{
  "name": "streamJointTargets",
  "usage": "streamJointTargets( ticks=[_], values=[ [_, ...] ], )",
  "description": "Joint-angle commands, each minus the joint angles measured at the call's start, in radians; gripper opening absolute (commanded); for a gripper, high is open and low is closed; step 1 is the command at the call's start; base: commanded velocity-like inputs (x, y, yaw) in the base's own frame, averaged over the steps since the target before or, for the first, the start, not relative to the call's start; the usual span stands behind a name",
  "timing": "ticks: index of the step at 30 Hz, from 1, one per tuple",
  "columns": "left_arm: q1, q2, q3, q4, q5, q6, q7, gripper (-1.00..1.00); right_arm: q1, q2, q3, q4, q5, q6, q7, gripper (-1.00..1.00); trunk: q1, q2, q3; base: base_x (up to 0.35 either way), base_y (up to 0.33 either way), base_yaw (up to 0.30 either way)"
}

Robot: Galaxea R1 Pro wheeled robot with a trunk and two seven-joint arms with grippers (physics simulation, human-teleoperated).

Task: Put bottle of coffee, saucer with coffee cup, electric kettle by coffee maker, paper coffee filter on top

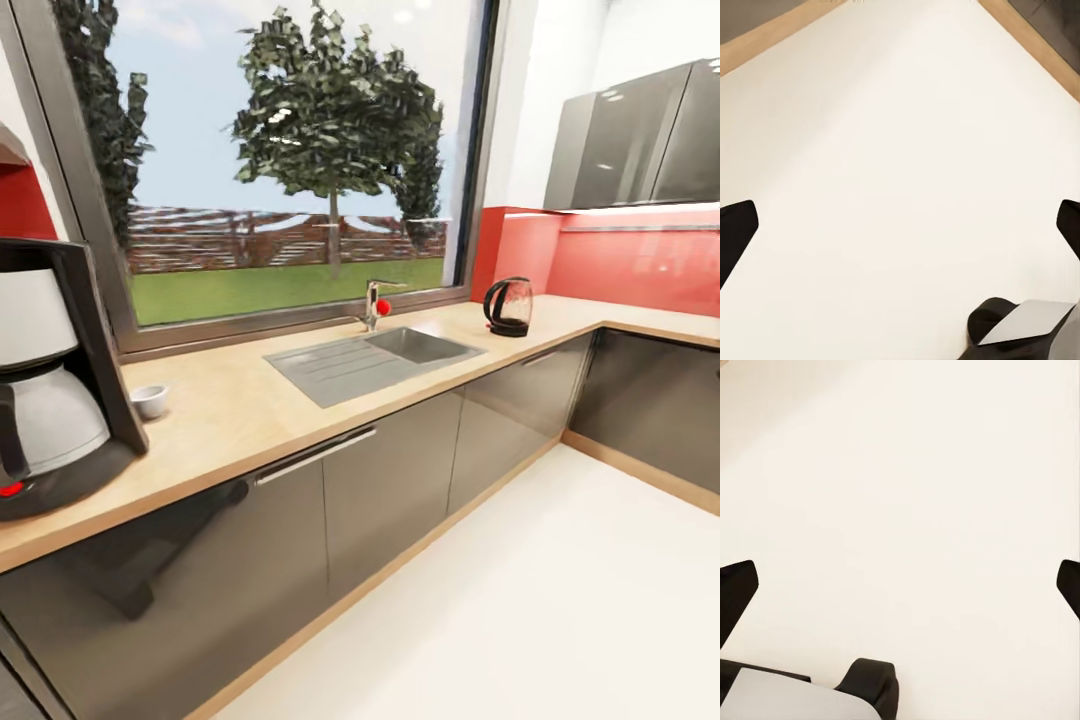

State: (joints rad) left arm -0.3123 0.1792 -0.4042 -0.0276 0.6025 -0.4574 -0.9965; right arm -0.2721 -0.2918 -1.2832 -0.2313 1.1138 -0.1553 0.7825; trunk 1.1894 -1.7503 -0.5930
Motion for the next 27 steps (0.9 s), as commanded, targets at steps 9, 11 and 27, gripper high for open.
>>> streamJointTargets(
  ticks=[9,11,27],
  values=[
    [-0.001,0.0,-0.009,0.0,0.008,-0.004,-0.002,1.0,-0.001,0.0,-0.007,0.0,0.011,-0.006,0.003,1.0,0.0,0.0,-0.001,0.241,-0.198,-0.002],
    [-0.001,0.0,-0.009,0.0,0.008,-0.004,-0.002,1.0,-0.001,0.0,-0.007,0.0,0.011,-0.006,0.003,1.0,0.0,0.0,-0.001,0.241,-0.199,0.0],
    [-0.001,-0.005,-0.009,0.0,0.008,-0.004,-0.002,1.0,-0.001,0.0,-0.007,0.0,0.011,-0.006,0.003,1.0,0.0,0.0,-0.001,0.241,-0.203,0.0]
  ],
)
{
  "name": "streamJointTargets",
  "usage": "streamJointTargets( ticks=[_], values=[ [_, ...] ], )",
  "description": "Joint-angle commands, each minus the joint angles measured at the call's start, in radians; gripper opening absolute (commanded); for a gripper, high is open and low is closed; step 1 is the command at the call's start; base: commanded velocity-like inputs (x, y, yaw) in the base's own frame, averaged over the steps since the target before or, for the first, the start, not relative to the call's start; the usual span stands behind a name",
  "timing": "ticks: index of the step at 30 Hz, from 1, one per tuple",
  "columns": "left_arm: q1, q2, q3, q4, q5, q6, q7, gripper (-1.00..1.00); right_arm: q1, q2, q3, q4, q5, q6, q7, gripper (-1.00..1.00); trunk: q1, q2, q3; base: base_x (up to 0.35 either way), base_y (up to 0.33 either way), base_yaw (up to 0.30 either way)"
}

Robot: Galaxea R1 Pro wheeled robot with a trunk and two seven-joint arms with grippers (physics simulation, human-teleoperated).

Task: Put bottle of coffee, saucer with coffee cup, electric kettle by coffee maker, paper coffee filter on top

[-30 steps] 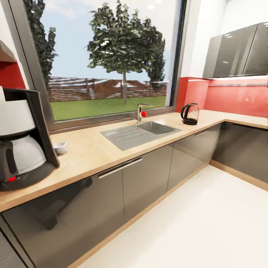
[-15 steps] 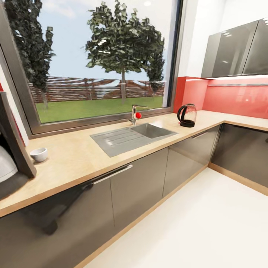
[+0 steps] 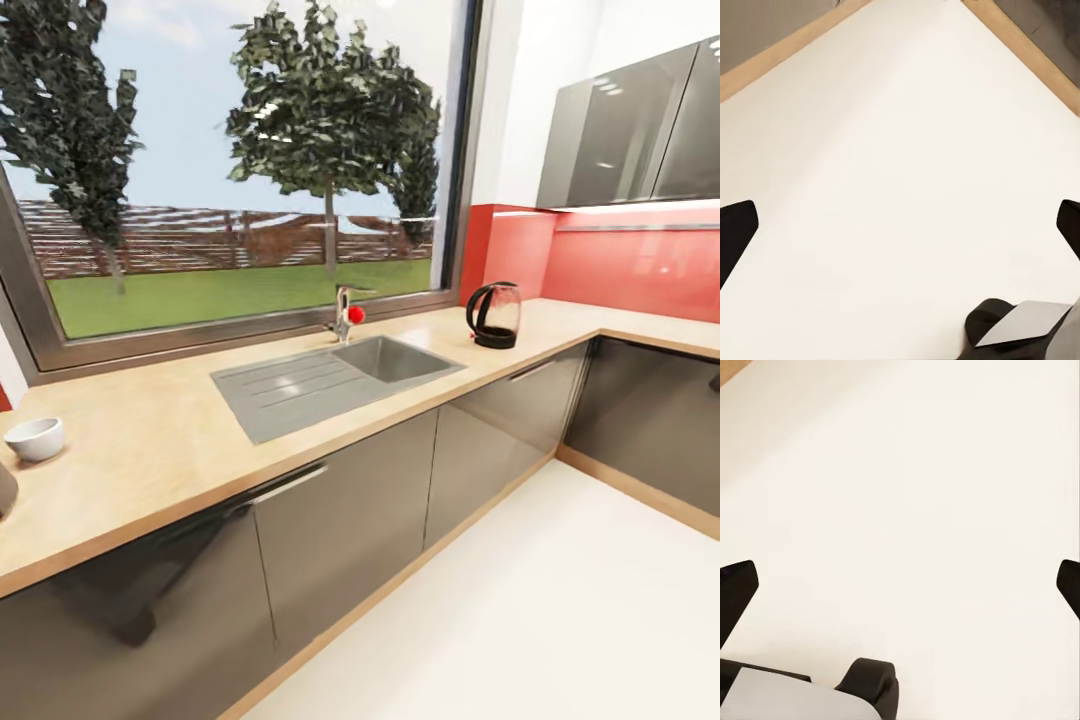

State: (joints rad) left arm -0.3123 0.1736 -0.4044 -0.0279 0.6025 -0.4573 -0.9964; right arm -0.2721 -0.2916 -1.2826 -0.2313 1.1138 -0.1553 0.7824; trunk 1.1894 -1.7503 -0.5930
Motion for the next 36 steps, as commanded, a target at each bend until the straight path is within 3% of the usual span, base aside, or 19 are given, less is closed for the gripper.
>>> streamJointTargets(
  ticks=[1,36],
  values=[
    [-0.001,0.0,-0.008,0.0,0.008,-0.004,-0.002,1.0,-0.001,0.0,-0.008,0.0,0.011,-0.006,0.003,1.0,0.0,0.0,-0.001,0.24,-0.212,0.0],
    [-0.001,-0.001,-0.009,0.0,0.008,-0.004,-0.002,1.0,-0.001,0.0,-0.009,0.0,0.011,-0.007,0.001,1.0,0.0,0.0,-0.001,0.187,-0.253,0.0]
  ],
)
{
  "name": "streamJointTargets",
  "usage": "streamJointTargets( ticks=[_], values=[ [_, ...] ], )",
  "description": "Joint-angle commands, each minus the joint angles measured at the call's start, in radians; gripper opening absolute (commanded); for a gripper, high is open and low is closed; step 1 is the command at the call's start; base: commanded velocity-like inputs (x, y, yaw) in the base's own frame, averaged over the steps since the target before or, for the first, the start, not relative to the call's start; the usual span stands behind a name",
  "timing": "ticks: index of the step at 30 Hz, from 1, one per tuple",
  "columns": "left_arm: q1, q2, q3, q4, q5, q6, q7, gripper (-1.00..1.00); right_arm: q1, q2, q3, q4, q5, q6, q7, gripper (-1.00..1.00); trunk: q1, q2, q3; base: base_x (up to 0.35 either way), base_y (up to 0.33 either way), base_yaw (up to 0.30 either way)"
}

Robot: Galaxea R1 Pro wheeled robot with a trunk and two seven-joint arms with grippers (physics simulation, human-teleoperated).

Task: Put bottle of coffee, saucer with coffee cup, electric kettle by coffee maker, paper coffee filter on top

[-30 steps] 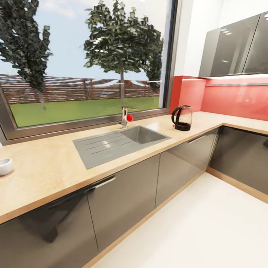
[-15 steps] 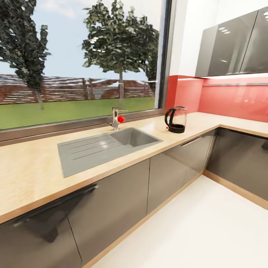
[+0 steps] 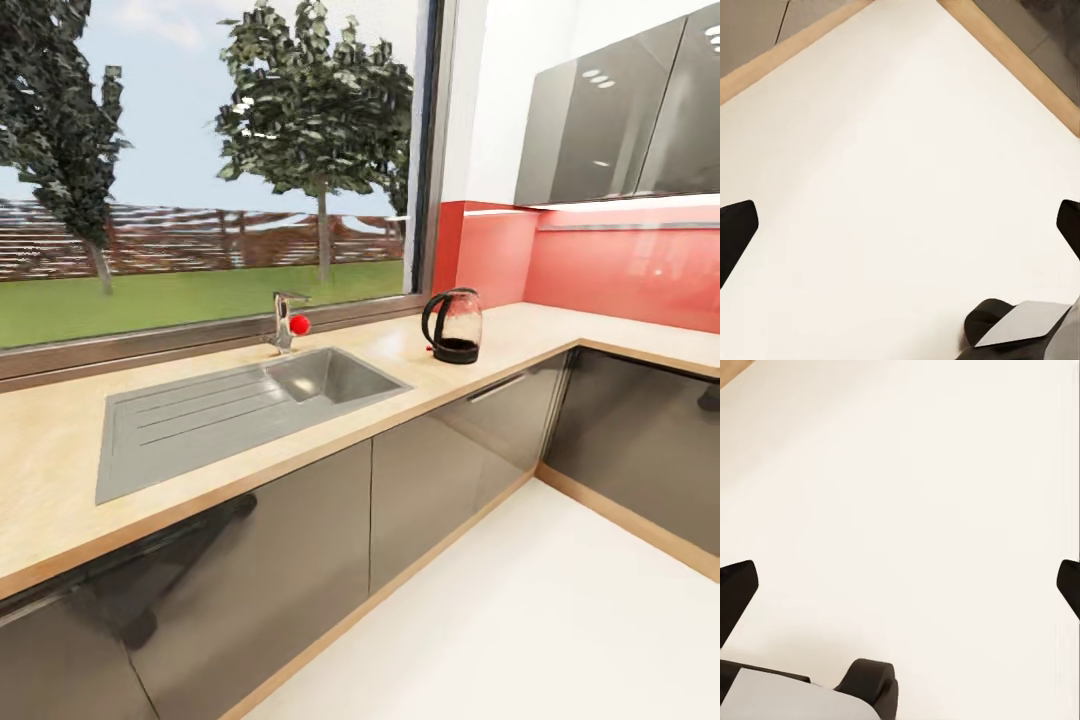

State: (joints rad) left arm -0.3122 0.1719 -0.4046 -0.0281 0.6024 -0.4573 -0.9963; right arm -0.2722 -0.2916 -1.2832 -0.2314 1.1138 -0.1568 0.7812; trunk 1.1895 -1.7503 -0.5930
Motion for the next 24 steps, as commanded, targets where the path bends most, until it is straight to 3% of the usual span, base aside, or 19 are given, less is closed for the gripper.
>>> streamJointTargets(
  ticks=[1,10,24],
  values=[
    [-0.001,0.001,-0.009,0.0,0.008,-0.004,-0.002,1.0,-0.001,0.0,-0.008,0.0,0.011,-0.006,0.003,1.0,0.0,-0.001,-0.001,0.178,-0.26,0.019],
    [-0.001,0.0,-0.008,0.001,0.008,-0.004,-0.002,1.0,-0.001,0.0,-0.008,0.0,0.011,-0.006,0.003,1.0,0.0,-0.001,-0.001,0.152,-0.237,0.18],
    [-0.001,0.0,-0.008,0.002,0.008,-0.004,-0.002,1.0,-0.001,0.0,-0.008,0.0,0.011,-0.006,0.002,1.0,0.0,-0.001,-0.001,0.014,-0.027,0.267]
  ],
)
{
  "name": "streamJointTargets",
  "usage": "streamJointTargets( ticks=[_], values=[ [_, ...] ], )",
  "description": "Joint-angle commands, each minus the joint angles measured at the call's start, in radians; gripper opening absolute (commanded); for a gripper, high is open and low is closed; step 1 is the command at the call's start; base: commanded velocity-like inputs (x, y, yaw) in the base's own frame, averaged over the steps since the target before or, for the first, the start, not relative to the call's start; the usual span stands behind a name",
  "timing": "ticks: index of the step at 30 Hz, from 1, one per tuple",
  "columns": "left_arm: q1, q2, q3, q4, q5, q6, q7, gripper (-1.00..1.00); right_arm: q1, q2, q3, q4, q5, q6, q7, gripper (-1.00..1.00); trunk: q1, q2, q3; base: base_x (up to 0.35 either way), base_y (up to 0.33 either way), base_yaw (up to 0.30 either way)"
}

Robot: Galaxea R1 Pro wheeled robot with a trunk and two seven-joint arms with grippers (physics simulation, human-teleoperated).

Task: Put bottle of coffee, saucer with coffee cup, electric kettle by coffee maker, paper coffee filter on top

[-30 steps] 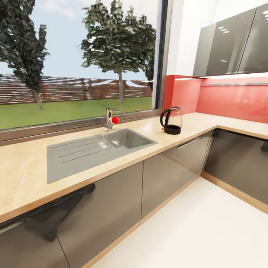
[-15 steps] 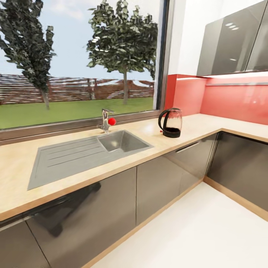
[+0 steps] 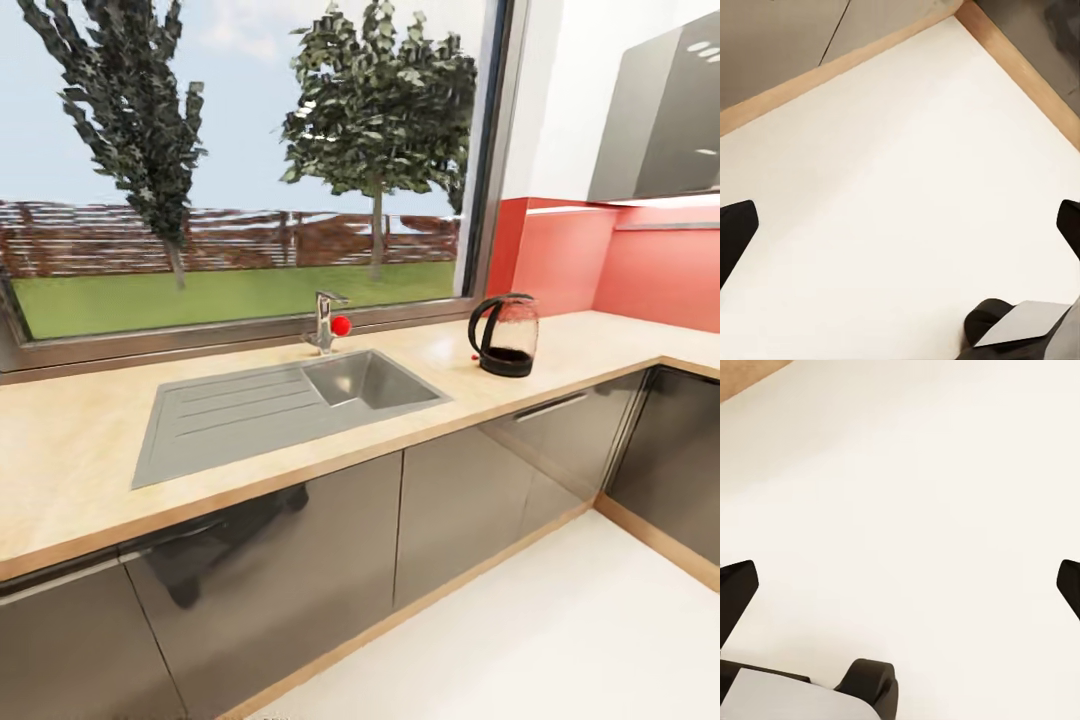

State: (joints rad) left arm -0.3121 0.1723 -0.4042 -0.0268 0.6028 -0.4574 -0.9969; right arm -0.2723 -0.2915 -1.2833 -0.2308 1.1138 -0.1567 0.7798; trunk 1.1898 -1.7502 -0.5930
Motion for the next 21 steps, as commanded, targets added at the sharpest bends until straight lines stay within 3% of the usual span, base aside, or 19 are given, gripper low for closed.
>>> streamJointTargets(
  ticks=[1,7,21],
  values=[
    [-0.001,0.0,-0.009,0.0,0.008,-0.004,-0.002,1.0,-0.001,0.0,-0.008,-0.001,0.011,-0.006,0.003,1.0,0.0,-0.001,-0.001,0.0,-0.008,0.263],
    [-0.001,0.0,-0.01,0.0,0.008,-0.004,-0.001,1.0,-0.001,0.0,-0.008,-0.001,0.011,-0.006,0.003,1.0,0.0,-0.001,-0.001,0.043,-0.125,0.149],
    [-0.001,0.0,-0.008,0.001,0.008,-0.004,-0.001,1.0,-0.001,0.0,-0.008,-0.001,0.011,-0.006,0.004,1.0,0.0,-0.001,-0.001,0.129,-0.257,0.01]
  ],
)
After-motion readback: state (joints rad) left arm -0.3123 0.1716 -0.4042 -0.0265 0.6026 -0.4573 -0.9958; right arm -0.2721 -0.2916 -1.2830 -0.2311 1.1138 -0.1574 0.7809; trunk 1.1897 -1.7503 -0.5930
